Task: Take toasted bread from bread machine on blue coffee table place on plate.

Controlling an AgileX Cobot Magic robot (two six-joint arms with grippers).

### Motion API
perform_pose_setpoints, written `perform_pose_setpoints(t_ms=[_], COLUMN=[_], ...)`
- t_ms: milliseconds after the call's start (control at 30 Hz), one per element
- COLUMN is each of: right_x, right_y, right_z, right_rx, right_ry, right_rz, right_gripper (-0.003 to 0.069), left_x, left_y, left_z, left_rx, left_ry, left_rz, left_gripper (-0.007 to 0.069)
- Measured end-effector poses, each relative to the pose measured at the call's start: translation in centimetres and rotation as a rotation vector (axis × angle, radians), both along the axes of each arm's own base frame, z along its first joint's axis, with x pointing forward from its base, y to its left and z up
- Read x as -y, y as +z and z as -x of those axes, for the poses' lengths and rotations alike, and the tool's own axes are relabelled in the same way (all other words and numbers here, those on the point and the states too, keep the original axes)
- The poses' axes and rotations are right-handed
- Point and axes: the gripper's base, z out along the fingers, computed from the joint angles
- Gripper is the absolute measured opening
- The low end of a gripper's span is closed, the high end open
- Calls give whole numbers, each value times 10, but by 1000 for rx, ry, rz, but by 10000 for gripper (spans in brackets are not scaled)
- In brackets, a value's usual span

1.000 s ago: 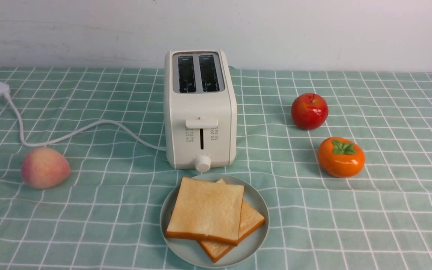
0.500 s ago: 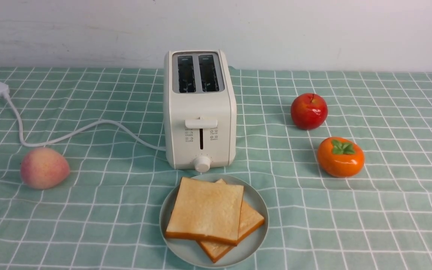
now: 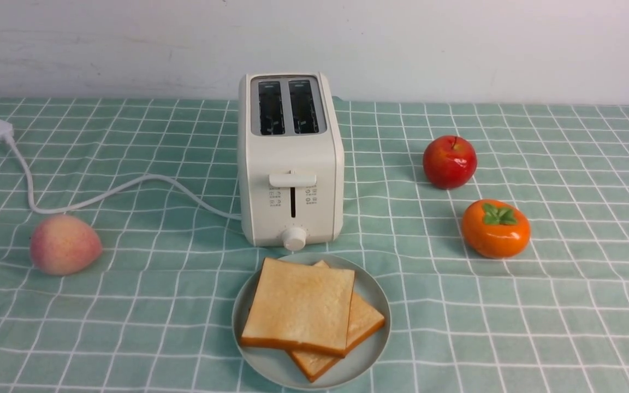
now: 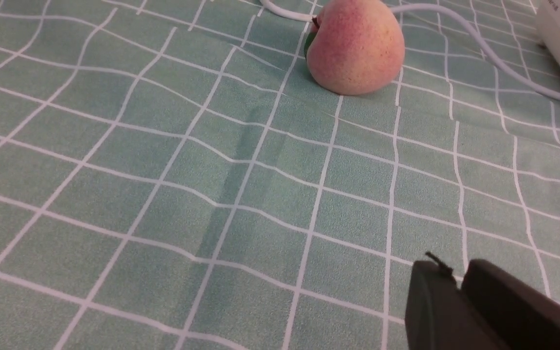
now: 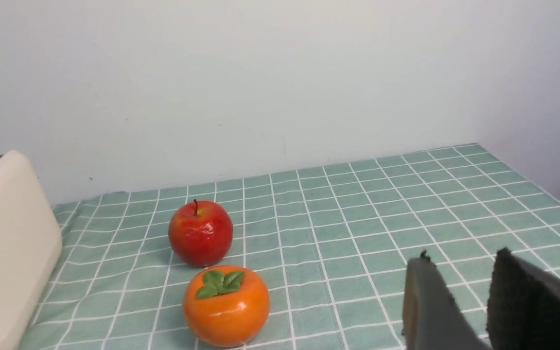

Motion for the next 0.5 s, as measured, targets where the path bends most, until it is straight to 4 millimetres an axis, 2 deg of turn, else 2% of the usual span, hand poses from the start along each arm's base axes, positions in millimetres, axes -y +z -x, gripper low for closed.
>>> perform_pose_setpoints(t_ms=[333,500], right_x=[0,-2], right_y=[0,6], right_z=[0,17], right_rx=[2,96], right_ry=[0,-1], right_rz=[0,10], right_gripper=[211,216], left_x=[0,0], left_y=[0,0], left_z=[0,0], left_rx=[0,0], left_ry=[0,0], left_rz=[0,0], left_gripper=[92,91])
